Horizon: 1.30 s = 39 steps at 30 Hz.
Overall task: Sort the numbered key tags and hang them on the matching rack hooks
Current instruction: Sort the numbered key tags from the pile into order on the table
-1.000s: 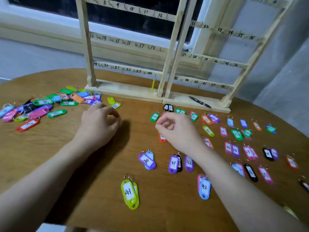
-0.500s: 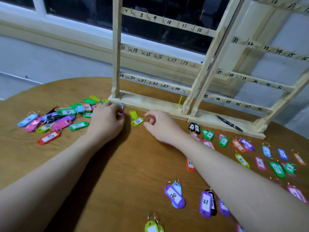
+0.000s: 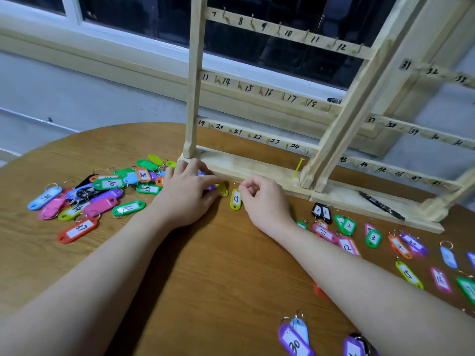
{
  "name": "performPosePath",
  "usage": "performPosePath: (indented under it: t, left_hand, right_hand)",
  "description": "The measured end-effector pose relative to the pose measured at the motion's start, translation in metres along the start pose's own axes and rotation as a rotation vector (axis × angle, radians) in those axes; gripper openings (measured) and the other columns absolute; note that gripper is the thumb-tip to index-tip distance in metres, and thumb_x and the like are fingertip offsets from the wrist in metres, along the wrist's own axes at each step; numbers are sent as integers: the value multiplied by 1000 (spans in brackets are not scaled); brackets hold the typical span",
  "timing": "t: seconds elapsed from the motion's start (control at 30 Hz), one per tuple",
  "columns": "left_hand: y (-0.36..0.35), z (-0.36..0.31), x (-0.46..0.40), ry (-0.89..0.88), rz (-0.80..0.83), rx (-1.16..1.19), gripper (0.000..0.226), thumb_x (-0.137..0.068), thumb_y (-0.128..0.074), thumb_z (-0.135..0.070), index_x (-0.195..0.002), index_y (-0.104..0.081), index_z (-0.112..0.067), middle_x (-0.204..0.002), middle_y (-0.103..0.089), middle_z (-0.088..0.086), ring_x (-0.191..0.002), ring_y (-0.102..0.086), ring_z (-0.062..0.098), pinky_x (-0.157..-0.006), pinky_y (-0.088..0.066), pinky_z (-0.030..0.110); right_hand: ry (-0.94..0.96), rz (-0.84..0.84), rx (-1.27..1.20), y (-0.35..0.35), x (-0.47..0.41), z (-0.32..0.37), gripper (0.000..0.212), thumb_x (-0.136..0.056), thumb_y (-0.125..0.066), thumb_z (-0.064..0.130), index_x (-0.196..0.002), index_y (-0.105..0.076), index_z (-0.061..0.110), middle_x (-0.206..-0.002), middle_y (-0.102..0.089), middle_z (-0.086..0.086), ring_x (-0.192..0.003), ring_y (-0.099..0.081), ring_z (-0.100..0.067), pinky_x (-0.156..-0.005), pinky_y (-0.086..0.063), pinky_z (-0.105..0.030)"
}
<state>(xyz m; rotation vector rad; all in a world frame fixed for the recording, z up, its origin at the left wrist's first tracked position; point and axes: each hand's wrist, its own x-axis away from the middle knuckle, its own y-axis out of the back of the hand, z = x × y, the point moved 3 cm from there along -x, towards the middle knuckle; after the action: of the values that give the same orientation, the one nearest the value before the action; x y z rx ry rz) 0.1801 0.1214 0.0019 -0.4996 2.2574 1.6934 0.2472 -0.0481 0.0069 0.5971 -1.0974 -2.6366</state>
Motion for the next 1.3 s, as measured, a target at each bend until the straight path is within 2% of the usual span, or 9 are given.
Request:
performPosePath:
  t: [0.1, 0.23, 0.4, 0.57, 0.7, 0.87, 0.97, 1.1, 1.3]
  left_hand:
    - [0, 1, 1, -5, -13, 9, 32, -96, -58, -47, -127, -66, -45, -126, -52, -3, -119, -40, 27, -98, -28, 45]
    - [3, -3, 3, -46, -52, 39, 40, -91, -43, -38, -119, -72, -36, -118, -56, -4, -115, -42, 26, -92, -28, 40]
    - [9, -3, 3, -86, -75, 61, 30, -88, -62, -57, -103, -77, -36, -108, -58, -11, -109, -39, 16, -88, -27, 38]
    - [6, -5, 4, -145, -48, 73, 52, -84, -41, -67, -100, -79, -35, -104, -63, -21, -103, -42, 11, -88, -23, 32]
    - [4, -4, 3, -129, -17, 21, 58, -79, -45, -79, -102, -77, -36, -111, -67, -21, -106, -45, 11, -95, -32, 38]
    - [6, -11, 3, -108, -102, -17, 24, -91, -60, -49, -89, -78, -32, -103, -73, -17, -98, -54, 12, -89, -30, 36]
    - [7, -13, 7, -118, -144, -12, 20, -94, -61, -31, -86, -79, -29, -97, -74, -14, -94, -57, 14, -85, -28, 34]
    - [9, -11, 6, -124, -155, 35, 20, -94, -61, -28, -82, -76, -26, -92, -72, -12, -91, -58, 17, -86, -30, 36]
    - [7, -5, 9, -140, -118, 74, 18, -93, -55, -28, -88, -73, -29, -92, -69, -16, -93, -55, 13, -80, -20, 28]
  right_hand:
    - [-18, -38, -87, 2, 0, -1, 12, -95, -61, 23, -85, -69, 22, -78, -65, 13, -72, -59, -6, -65, -49, -28]
    - [-50, -64, -196, 5, -1, -3, 13, -96, -62, 21, -86, -68, 21, -83, -68, 10, -76, -65, -13, -68, -51, -29]
    - [-59, -74, -236, 5, 0, -2, 19, -96, -62, 20, -80, -63, 30, -82, -69, 6, -68, -66, -19, -61, -46, -25]
    - [-78, -68, -255, 6, 1, -2, 19, -95, -64, 19, -79, -64, 29, -79, -70, 3, -64, -64, -16, -60, -49, -27]
    - [-95, -56, -272, 6, 1, -1, 16, -94, -65, 19, -80, -66, 26, -78, -70, 4, -63, -62, -13, -61, -48, -26]
    - [-101, -48, -296, 8, 2, -1, 12, -93, -67, 17, -82, -67, 22, -79, -70, 4, -60, -60, -10, -60, -46, -24]
    - [-102, -46, -291, 6, 1, -3, 10, -92, -68, 18, -83, -68, 22, -80, -69, 4, -63, -60, -11, -61, -45, -24]
    - [-116, -44, -294, 5, 0, -4, 6, -93, -68, 18, -87, -70, 19, -80, -70, 4, -63, -59, -9, -61, -44, -23]
    - [-114, -47, -293, 5, 0, -5, 5, -93, -68, 18, -89, -70, 18, -83, -71, 2, -65, -60, -10, -61, -45, -24]
